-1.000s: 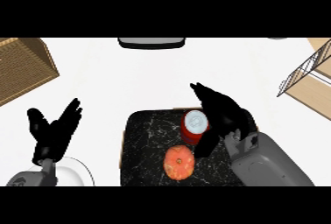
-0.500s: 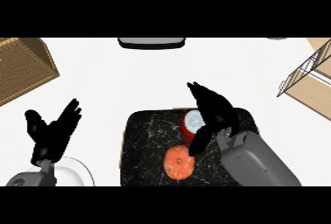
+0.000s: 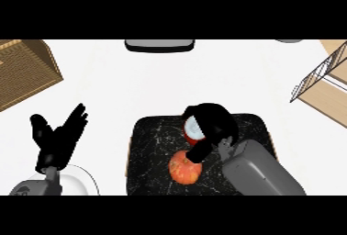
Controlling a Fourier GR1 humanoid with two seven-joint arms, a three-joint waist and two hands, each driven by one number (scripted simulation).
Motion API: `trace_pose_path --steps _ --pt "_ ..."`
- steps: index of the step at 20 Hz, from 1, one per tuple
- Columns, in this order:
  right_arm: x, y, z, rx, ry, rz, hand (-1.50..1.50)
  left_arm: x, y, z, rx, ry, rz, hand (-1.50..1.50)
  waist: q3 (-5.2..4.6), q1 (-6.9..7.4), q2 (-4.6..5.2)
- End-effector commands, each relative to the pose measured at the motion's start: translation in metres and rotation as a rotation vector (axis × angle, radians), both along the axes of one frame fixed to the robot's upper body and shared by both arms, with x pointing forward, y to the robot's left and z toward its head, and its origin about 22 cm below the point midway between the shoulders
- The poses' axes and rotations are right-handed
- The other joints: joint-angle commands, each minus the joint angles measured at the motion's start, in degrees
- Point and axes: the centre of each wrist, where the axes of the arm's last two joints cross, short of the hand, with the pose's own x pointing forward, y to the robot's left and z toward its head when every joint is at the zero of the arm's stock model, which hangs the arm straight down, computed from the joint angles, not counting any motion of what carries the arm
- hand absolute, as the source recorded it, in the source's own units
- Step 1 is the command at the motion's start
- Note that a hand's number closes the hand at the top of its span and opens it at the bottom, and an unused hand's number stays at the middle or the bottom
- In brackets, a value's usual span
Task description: Pick the can from the tray and place it in the tiered shelf
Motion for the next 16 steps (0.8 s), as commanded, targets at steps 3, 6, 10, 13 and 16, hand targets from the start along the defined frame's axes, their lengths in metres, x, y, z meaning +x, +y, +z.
trace_pose_path --steps 3,6,10,13,16 --pt "-0.005 0.023 -0.016 0.033 0.053 0.078 1.5 -0.007 -0.002 -0.014 0.0 0.078 0.019 0.0 -0.25 0.03 0.98" --pt "-0.007 0.007 -0.021 0.058 0.03 0.095 1.5 -0.001 -0.001 -0.015 -0.005 0.086 0.023 0.0 -0.25 -0.25 0.98" --pt "0.004 -0.058 -0.029 0.084 0.018 -0.316 1.5 -0.023 0.002 -0.025 -0.016 0.085 0.045 0.0 -0.23 -1.14 0.89" --pt "0.015 -0.123 -0.032 0.123 0.017 -0.703 1.5 -0.019 0.017 -0.014 -0.012 0.061 0.087 0.0 -0.17 -3.12 0.91" --pt "0.011 -0.131 -0.023 0.114 -0.073 -0.758 1.5 -0.022 0.004 -0.018 -0.016 0.07 0.031 0.0 -0.25 -1.28 0.81"
